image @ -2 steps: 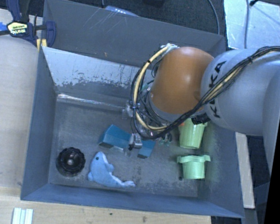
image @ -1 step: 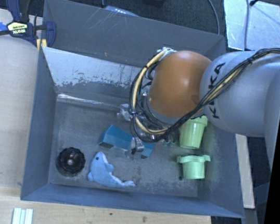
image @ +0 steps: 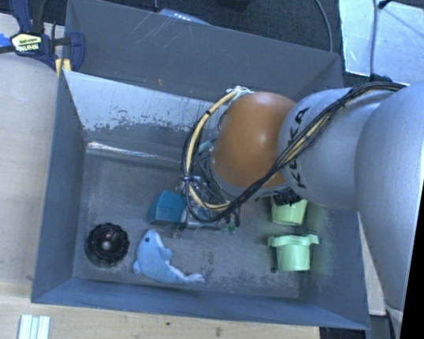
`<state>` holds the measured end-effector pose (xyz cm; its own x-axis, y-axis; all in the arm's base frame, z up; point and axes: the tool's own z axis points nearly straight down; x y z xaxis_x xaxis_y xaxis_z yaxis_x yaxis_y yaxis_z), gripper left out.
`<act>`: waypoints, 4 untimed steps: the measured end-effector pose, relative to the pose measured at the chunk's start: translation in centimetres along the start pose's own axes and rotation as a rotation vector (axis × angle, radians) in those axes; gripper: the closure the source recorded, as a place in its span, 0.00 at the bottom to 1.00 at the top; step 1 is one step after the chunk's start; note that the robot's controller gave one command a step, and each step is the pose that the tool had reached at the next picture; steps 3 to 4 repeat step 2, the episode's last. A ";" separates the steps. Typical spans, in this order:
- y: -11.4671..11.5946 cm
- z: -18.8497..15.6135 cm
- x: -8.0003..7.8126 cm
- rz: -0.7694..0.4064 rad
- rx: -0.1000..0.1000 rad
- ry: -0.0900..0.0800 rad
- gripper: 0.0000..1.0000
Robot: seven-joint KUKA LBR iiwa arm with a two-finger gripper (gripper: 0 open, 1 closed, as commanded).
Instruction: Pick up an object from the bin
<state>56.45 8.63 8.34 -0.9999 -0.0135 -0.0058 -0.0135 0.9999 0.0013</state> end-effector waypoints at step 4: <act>0.8 -13.8 -2.4 0.001 0.001 0.003 1.00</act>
Offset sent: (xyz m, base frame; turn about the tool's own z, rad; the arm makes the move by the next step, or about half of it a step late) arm 0.0232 0.0085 0.1405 0.0031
